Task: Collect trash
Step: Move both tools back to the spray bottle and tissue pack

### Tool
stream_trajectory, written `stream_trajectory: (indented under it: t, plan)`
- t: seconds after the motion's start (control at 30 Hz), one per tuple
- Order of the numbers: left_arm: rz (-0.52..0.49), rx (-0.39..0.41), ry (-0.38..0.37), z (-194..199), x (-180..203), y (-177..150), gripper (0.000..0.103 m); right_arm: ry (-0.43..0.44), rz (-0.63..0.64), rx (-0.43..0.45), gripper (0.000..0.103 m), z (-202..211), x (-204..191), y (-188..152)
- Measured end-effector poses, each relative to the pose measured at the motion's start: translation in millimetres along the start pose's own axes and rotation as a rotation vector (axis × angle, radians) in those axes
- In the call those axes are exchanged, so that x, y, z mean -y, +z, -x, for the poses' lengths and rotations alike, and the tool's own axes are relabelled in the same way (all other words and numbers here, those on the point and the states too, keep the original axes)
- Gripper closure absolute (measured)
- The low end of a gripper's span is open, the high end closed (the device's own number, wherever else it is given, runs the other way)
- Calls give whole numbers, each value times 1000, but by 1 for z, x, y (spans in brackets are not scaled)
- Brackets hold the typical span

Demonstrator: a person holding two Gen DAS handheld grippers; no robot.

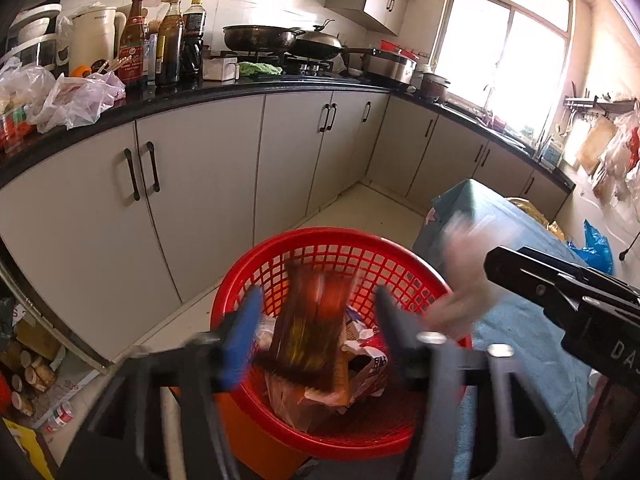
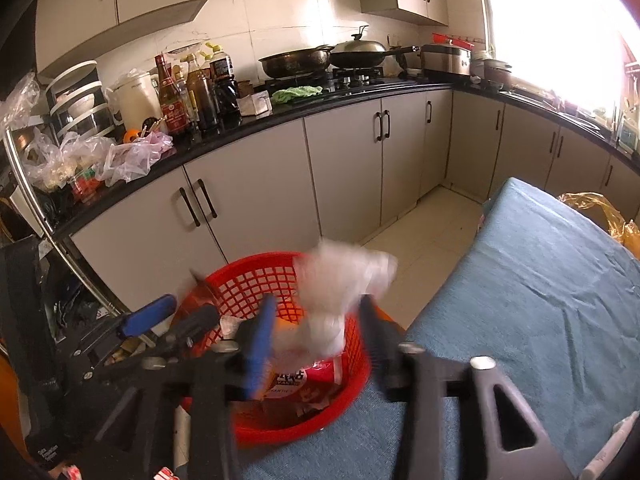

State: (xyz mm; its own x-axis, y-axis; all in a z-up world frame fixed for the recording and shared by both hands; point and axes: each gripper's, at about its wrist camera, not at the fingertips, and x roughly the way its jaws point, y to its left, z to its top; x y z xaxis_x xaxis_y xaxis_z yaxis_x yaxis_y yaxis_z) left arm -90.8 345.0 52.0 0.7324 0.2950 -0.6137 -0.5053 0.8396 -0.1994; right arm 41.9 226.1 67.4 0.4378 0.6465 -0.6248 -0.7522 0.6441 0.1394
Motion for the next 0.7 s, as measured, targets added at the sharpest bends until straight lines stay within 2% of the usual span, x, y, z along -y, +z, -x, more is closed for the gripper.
stream_trajectory:
  t: [0.2,0.37,0.7]
  plan:
    - [-34,11,-14,8,12,-2,37,-7,-57,34,47,29,28,-6]
    - [-84,16,-55,19,37,-5,37,-64,-117,58,47,65,64,-26]
    - [-259,-6,-149,40,131,-26,36,-211,-298,87,47,144,173,-82]
